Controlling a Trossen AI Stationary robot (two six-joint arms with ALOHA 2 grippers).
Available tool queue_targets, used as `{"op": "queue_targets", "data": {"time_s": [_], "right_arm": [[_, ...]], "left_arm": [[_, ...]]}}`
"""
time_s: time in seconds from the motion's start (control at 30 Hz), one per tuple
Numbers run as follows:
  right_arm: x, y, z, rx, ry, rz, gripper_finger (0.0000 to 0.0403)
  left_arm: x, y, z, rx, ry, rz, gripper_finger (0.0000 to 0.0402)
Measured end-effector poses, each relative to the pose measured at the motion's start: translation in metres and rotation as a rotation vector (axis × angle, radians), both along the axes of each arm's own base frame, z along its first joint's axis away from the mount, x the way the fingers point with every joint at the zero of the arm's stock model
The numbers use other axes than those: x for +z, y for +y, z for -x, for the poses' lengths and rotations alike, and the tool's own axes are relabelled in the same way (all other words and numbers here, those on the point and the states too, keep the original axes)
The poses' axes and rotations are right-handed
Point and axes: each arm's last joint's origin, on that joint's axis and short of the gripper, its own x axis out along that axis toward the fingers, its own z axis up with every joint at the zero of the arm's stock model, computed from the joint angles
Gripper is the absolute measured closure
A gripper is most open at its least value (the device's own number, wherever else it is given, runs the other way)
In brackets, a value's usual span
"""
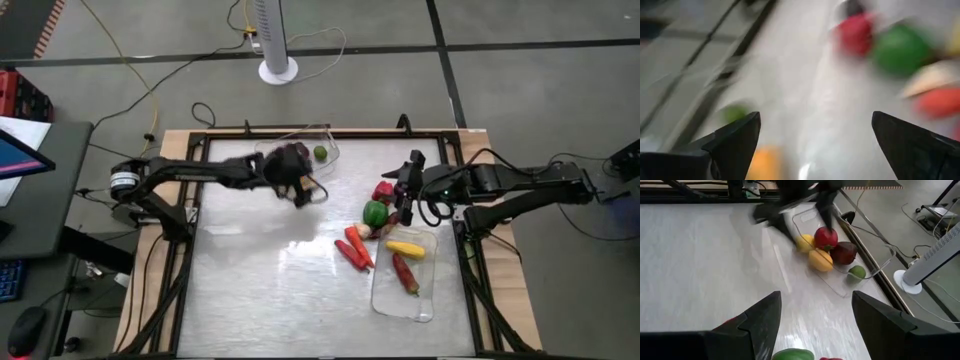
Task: Sort produce into baskets
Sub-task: Put the light red chili into the bottom transparent bin
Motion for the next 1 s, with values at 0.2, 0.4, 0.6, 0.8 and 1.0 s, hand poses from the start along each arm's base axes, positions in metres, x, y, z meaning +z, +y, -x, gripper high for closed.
{"op": "queue_targets", "data": {"time_s": [0.2, 0.4, 0.6, 0.8, 1.0], "right_arm": [[0.001, -0.003, -0.001, -0.014, -0.007, 0.006, 0.0131], [0.001, -0.003, -0.001, -0.008, -0.004, 0.012, 0.0131], [0.001, -0.003, -0.001, -0.009, -0.006, 0.01, 0.0131], [0.0, -0.002, -0.001, -0.008, -0.004, 0.009, 0.0131], [0.001, -0.003, -0.001, -0.007, -0.007, 0.011, 0.0131]], "left_arm": [[-0.022, -0.044, -0.032, -0.209, -0.01, 0.021, 0.0031], [-0.05, -0.092, -0.057, -0.478, 0.041, 0.012, 0.0031], [-0.074, -0.117, -0.081, -0.53, 0.097, -0.02, 0.0031], [-0.093, -0.132, -0.092, -0.533, 0.149, -0.055, 0.0031], [-0.098, -0.134, -0.094, -0.467, 0.157, -0.092, 0.007]]}}
